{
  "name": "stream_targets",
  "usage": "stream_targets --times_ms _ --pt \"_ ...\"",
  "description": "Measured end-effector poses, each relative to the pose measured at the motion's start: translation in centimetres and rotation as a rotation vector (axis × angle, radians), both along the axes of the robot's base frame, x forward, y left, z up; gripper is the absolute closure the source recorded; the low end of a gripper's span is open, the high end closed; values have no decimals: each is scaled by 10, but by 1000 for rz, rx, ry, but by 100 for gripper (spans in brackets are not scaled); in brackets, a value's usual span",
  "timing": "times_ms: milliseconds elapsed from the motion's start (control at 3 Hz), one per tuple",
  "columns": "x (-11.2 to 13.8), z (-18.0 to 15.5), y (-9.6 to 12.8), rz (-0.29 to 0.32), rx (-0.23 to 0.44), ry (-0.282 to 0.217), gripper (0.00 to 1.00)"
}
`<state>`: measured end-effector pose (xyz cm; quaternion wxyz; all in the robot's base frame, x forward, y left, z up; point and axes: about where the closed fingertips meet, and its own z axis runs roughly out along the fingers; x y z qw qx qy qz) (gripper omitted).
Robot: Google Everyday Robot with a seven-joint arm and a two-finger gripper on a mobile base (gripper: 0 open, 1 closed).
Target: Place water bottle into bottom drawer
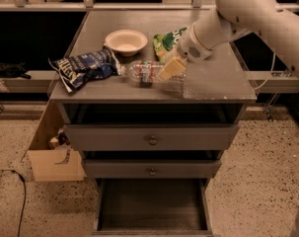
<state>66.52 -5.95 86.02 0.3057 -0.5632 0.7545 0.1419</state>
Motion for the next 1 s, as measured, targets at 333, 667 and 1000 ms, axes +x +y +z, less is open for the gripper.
stream_targets --times_ms 333,667,1000 --pt "0 0 0 0 0 0 72" --pt "0 0 0 0 0 0 97" --pt "0 0 0 0 0 0 100"
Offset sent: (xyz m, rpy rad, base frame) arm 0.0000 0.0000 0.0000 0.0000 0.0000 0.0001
